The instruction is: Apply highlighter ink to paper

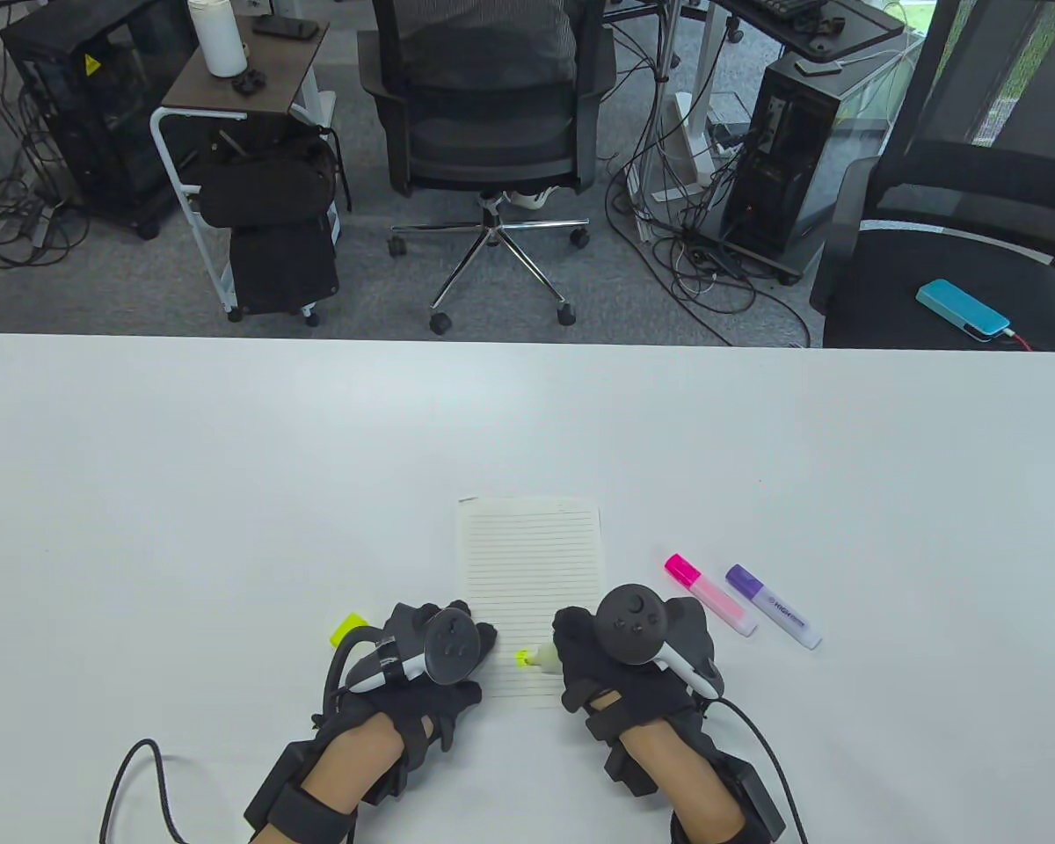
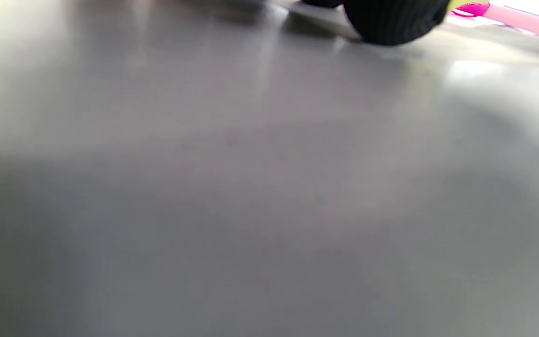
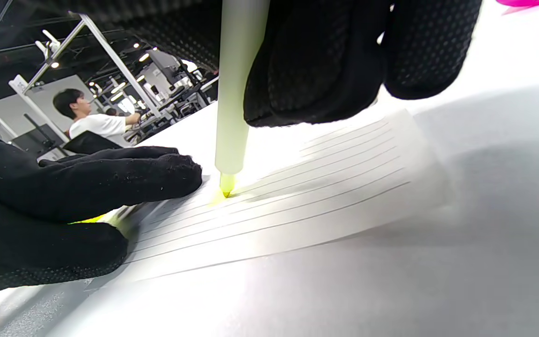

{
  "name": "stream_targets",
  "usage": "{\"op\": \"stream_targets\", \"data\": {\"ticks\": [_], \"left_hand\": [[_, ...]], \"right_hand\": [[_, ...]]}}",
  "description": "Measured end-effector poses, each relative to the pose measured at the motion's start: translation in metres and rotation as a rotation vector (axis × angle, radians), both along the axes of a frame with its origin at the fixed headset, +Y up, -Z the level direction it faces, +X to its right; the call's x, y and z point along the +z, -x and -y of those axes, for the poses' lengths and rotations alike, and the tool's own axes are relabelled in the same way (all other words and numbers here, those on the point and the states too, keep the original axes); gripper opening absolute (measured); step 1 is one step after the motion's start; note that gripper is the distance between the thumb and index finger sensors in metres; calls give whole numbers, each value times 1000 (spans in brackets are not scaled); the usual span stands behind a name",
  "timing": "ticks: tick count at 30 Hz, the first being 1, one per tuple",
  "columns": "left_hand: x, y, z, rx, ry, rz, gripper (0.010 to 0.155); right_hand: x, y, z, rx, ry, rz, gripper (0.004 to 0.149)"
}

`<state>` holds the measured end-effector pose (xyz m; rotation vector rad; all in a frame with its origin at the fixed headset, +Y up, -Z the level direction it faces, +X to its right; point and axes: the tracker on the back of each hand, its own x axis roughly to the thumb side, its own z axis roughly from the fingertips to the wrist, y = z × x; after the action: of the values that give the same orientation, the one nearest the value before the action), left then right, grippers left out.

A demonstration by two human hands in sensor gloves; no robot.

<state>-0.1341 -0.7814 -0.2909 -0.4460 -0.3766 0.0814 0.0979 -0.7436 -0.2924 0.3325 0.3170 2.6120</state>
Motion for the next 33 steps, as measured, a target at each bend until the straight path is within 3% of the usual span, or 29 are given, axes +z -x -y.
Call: {"op": "stream_targets", "data": {"ticks": [4,10,15,21,26,33], "left_hand": [[0,0,0,0,0,0,70],[0,0,0,1,1,0,70],[0,0,0,1,1,0,70],[0,0,0,1,1,0,70],[0,0,0,1,1,0,70],[0,0,0,1,1,0,70]], "right_hand": [[0,1,3,-4,-55,23,40],[0,-1,0,1,12,3,39],[-1,0,4,1,-61,34,40],[-1,-3,0,6,-1,18,39],[-1,-1,3,6,-60,37,39],[-1,-3,1,10,-6,27,39]]}}
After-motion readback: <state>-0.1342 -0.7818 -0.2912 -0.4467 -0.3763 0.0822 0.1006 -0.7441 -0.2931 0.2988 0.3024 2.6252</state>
